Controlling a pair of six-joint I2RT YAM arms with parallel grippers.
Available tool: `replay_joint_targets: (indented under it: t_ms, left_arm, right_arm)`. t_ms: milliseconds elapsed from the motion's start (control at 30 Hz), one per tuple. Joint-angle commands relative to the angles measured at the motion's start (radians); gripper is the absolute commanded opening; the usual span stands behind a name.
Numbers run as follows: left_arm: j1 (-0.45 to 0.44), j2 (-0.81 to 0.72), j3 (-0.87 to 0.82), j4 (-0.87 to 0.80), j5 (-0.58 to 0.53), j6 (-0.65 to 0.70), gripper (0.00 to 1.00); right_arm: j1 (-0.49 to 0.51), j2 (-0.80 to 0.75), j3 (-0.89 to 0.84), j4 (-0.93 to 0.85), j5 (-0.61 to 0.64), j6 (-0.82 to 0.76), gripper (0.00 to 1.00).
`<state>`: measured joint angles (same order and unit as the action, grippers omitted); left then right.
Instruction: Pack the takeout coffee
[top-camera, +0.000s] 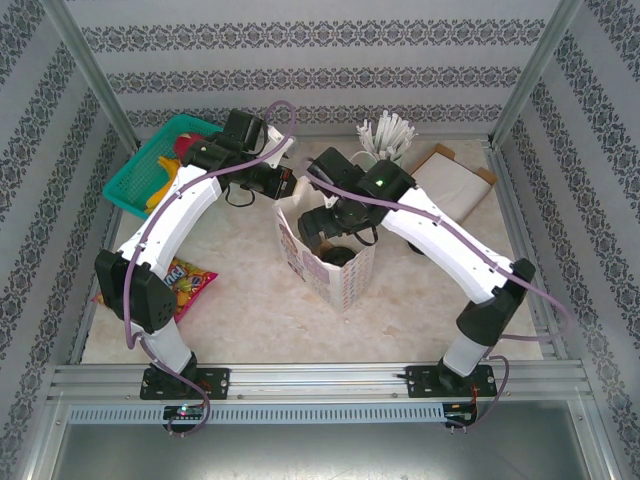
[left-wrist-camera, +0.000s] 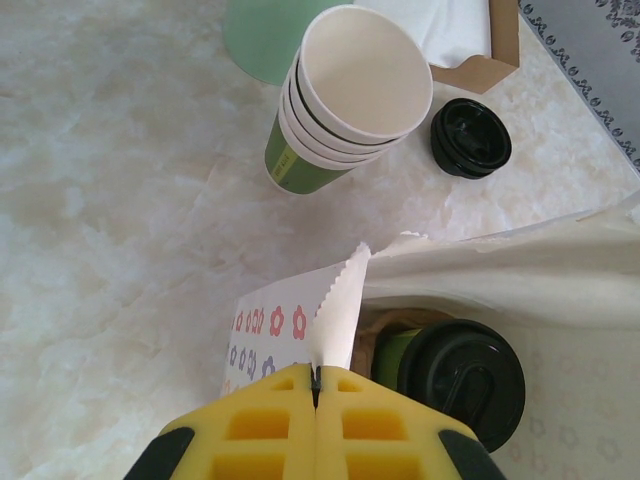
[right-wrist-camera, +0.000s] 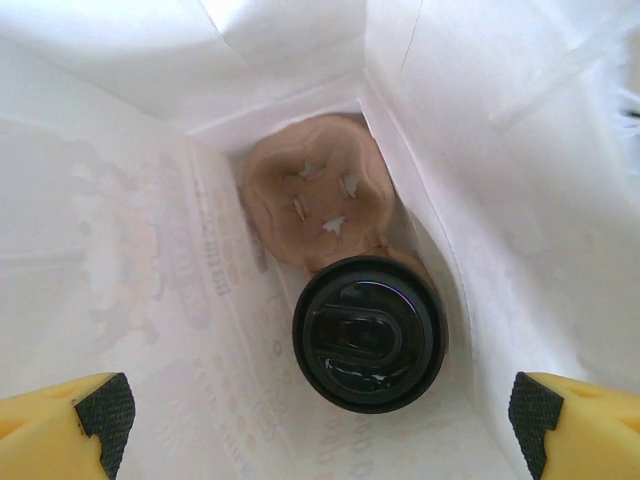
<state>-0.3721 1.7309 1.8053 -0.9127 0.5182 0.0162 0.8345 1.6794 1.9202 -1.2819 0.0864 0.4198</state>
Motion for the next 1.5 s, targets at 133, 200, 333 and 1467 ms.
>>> replay_joint_targets:
  t_ms: [133, 200, 333, 1467]
  left_arm:
    - [-0.004, -0.01, 0.031, -0.009, -0.026, -0.037, 0.0]
    - [-0.005, -0.008, 0.031, -0.006, -0.027, -0.051, 0.0]
    - [-0.004, -0.005, 0.027, 0.001, -0.03, -0.065, 0.0]
    - [-0.004, -0.082, -0.054, 0.051, -0.159, -0.181, 0.04]
  right_arm:
    - [0.023, -0.17, 0.019, 0.1, 0.052, 0.108, 0.98]
    - [0.027, -0.222, -0.018, 0.125, 0.091, 0.176, 0.98]
    - [0.028, -0.368, -0.197, 0.218, 0.153, 0.269, 0.98]
    - [0.054, -0.433, -0.577, 0.432, 0.176, 0.475, 0.73]
